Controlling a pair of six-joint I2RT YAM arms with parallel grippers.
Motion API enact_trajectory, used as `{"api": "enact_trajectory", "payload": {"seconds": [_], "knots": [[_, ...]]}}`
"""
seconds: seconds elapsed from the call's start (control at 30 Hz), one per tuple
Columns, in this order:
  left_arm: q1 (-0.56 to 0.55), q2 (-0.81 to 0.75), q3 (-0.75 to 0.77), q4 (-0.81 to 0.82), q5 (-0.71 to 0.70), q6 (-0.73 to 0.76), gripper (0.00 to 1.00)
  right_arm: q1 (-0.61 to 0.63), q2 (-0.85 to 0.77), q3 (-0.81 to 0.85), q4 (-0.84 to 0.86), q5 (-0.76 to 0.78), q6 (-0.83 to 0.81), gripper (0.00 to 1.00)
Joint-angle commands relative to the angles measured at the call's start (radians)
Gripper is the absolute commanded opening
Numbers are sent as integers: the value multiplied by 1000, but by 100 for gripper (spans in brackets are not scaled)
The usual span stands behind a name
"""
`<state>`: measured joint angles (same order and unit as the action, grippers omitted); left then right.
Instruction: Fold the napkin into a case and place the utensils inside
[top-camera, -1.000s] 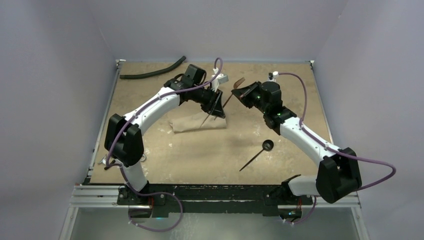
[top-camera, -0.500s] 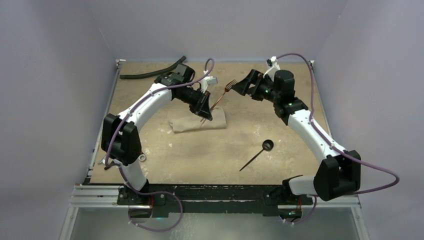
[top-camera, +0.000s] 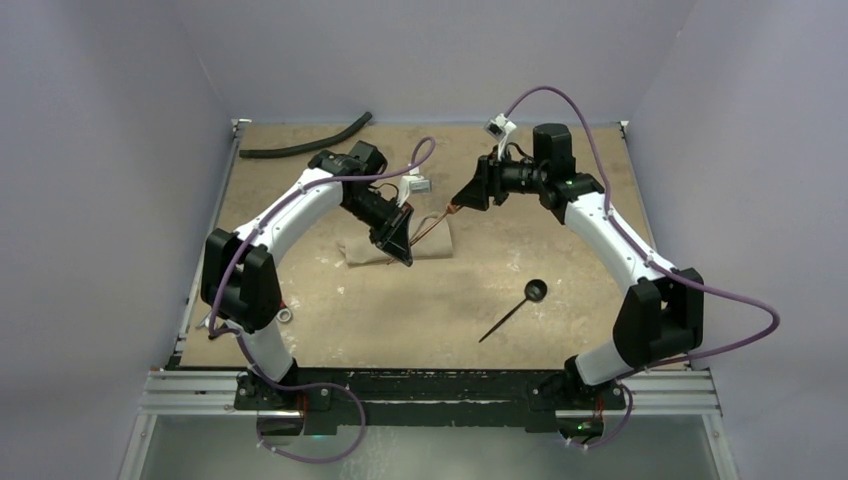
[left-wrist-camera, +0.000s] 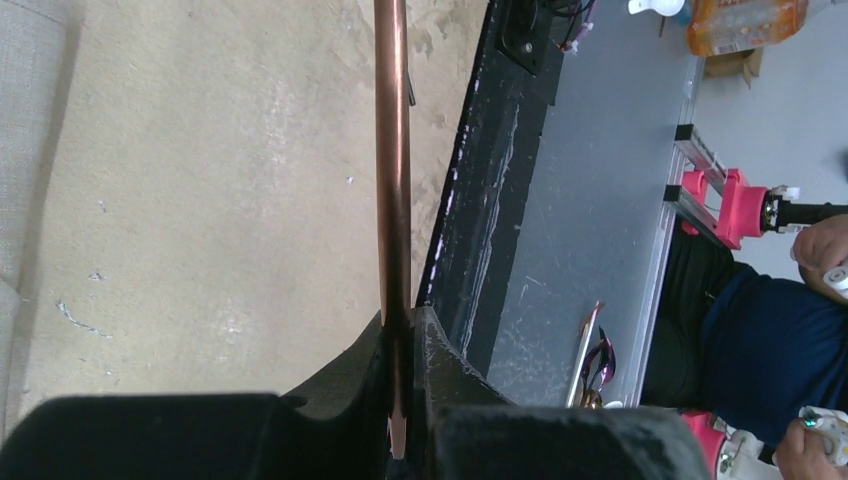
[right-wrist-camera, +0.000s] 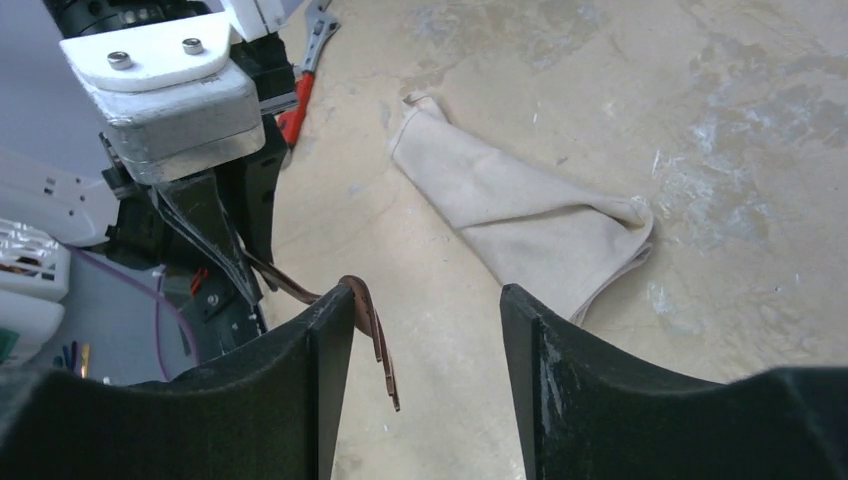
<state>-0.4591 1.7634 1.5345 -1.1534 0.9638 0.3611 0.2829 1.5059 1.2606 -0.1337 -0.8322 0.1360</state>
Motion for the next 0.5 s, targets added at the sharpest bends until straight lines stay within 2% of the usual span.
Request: {"api": "enact_trajectory", "payload": {"seconds": [0.0,0.1,0.2,0.27,0.4,0.47], "knots": [[0,-43,4,-51,65,70,0,0,-48,9,-11,-81,-65,54],[0,-29,24,-87,59,101,0,-1,-74,-26,41,-94,-29,22],[0,-25,33,-98,53,103,0,0,-78,-33,44,-105,-22,5],[0,-27,39,-101,45,105,0,-1,-87,-38,40,-102,-20,0],[3,-25,41,-89,23,97,0,-1,-116,-56,16,-57,-7,0],[6,-23,48,-73,-5,81,12,-1,-132,-71,11,20,29,0]]}}
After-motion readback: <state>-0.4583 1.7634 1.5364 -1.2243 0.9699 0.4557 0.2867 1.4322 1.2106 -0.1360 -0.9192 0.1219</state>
